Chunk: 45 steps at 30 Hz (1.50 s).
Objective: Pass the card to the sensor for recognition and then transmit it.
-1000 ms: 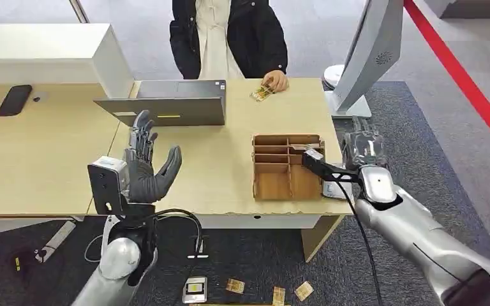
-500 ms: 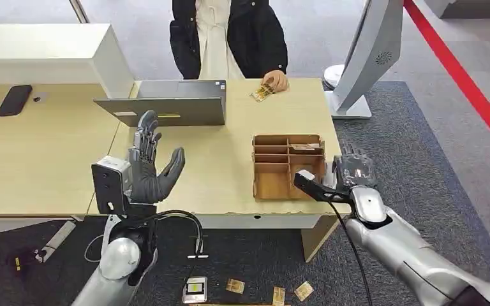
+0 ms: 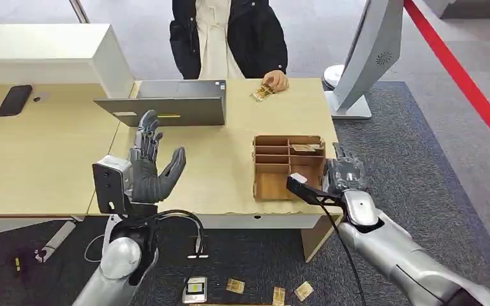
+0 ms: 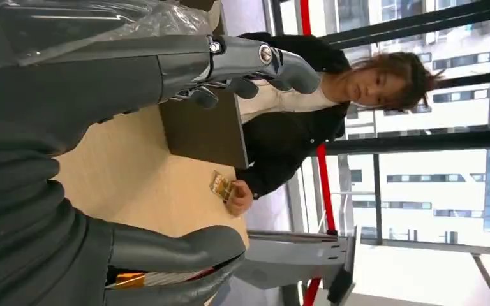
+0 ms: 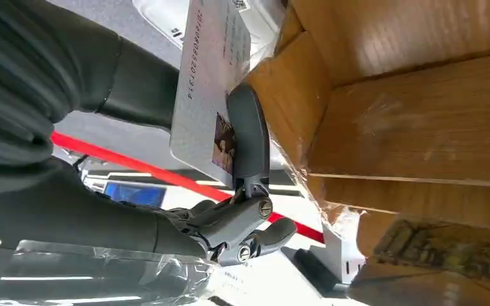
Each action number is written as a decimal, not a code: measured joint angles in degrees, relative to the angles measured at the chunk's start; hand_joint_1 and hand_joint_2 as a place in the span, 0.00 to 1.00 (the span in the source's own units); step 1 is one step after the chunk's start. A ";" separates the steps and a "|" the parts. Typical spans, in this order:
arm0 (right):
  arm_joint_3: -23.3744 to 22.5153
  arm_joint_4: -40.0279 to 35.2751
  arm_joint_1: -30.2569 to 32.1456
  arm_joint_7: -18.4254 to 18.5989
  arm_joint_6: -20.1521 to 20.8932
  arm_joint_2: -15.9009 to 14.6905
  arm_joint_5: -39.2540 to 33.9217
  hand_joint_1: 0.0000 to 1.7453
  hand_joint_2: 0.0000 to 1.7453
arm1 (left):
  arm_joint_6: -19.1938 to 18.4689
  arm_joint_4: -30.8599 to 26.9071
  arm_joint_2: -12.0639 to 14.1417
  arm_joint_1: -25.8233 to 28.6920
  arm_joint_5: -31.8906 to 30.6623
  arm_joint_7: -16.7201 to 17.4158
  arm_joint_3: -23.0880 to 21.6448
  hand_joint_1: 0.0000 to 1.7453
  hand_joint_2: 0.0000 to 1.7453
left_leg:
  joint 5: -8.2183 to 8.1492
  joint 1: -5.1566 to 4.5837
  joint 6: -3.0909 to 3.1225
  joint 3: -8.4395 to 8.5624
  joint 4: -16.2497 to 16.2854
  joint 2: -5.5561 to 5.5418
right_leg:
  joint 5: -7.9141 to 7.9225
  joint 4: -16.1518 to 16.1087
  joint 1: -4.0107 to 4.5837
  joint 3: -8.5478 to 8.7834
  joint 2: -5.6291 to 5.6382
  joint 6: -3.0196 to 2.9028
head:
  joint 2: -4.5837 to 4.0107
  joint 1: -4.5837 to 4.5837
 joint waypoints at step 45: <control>-8.24 3.19 3.60 0.22 -5.90 1.03 -4.46 1.00 1.00 | 0.76 -0.09 0.15 0.79 -1.27 2.29 0.07 0.00 1.00 | 0.00 0.00 0.00 -0.01 0.00 0.00 | 0.00 0.00 0.00 0.00 0.00 0.00 | 0.00 -0.02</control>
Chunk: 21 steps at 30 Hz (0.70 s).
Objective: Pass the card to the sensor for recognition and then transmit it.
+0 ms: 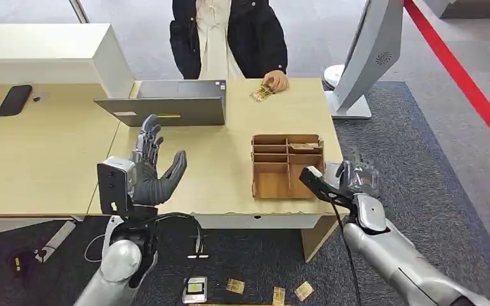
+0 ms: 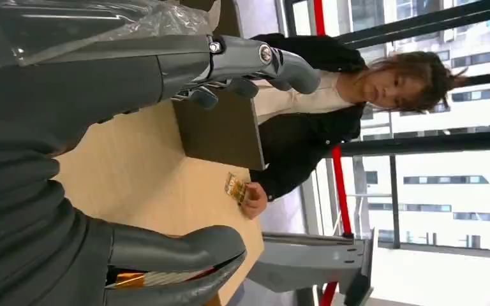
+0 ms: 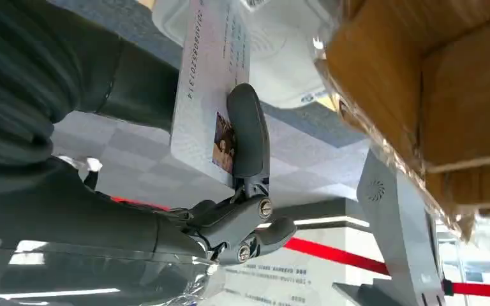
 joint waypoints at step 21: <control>-0.28 1.60 0.56 -0.50 0.24 2.05 -1.42 1.00 1.00 | -1.57 -0.02 0.00 0.02 -0.22 0.83 0.00 0.00 1.00 | 0.00 0.00 0.00 0.06 0.00 0.01 | 0.00 0.00 0.00 0.04 0.00 0.00 | 0.00 0.02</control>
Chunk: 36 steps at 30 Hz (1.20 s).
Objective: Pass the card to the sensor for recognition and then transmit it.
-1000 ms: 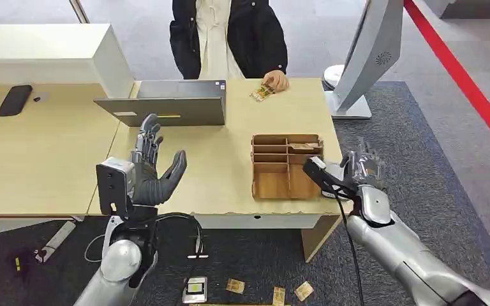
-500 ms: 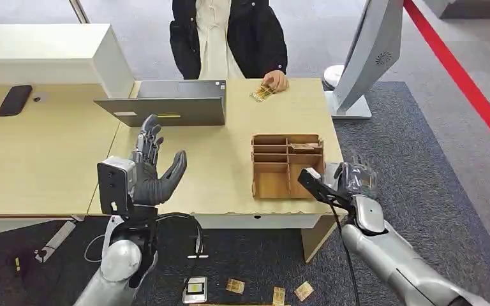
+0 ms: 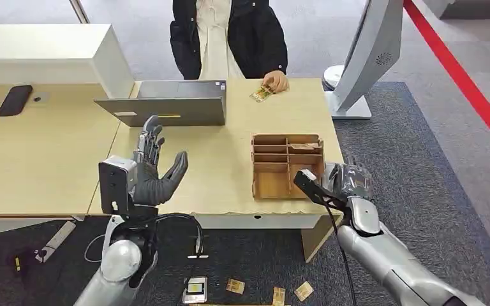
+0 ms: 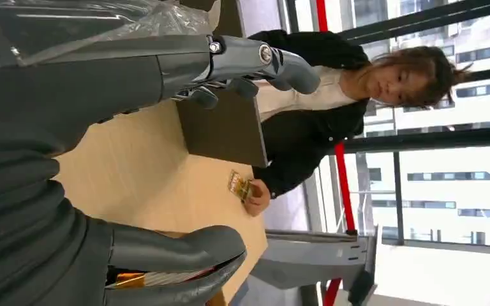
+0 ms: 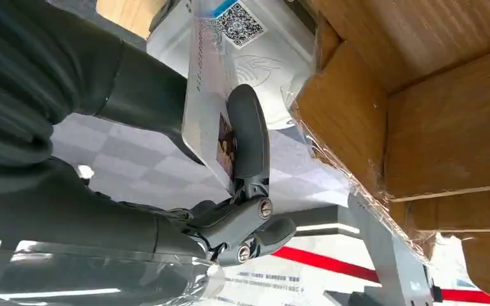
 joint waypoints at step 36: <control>-2.97 -10.50 -8.82 3.45 -1.97 -2.56 7.34 1.00 1.00 | 0.90 -0.98 0.00 -0.06 -2.19 0.26 0.15 0.00 1.00 | 0.01 -0.03 0.01 0.07 0.00 0.02 | 0.01 0.00 -0.02 0.05 0.01 0.00 | 0.00 0.00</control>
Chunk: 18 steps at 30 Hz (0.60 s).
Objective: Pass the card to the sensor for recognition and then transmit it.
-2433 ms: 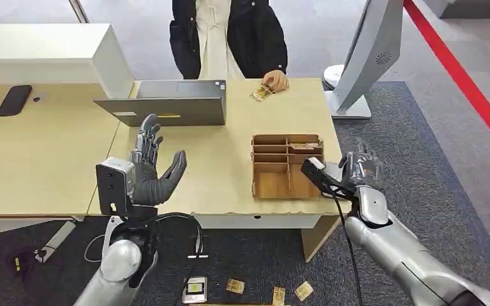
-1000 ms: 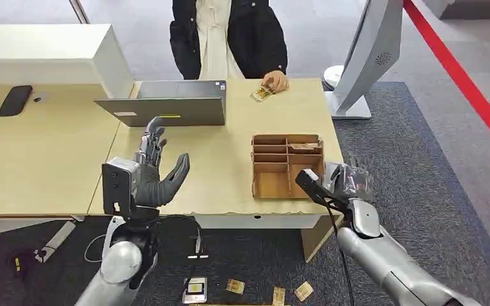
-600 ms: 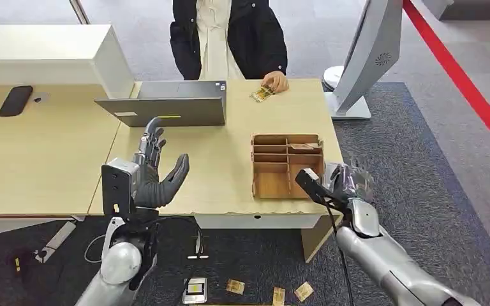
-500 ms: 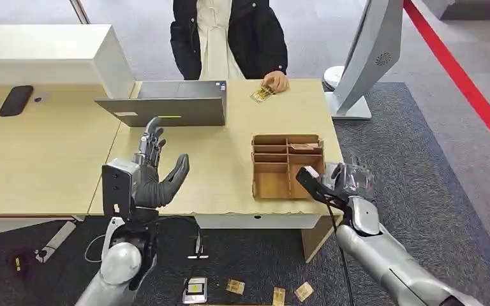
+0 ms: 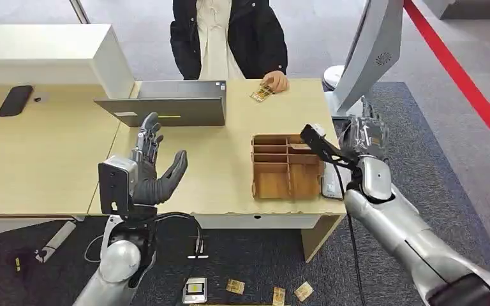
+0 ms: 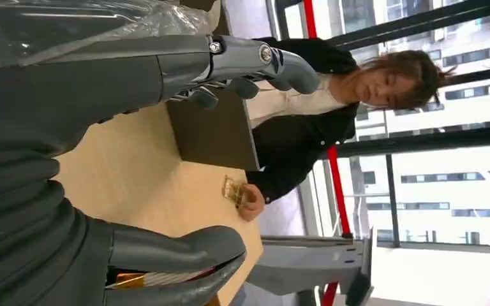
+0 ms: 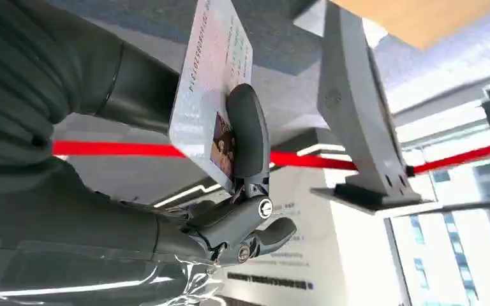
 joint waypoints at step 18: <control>2.36 -6.08 -13.71 -11.15 9.53 4.89 0.76 1.00 1.00 | -3.87 1.90 -1.92 -2.87 3.06 -5.24 -0.24 0.00 1.00 | 0.00 0.01 0.00 -0.05 -0.01 0.01 | 0.01 0.02 0.01 -0.04 0.03 -0.01 | 0.00 -0.04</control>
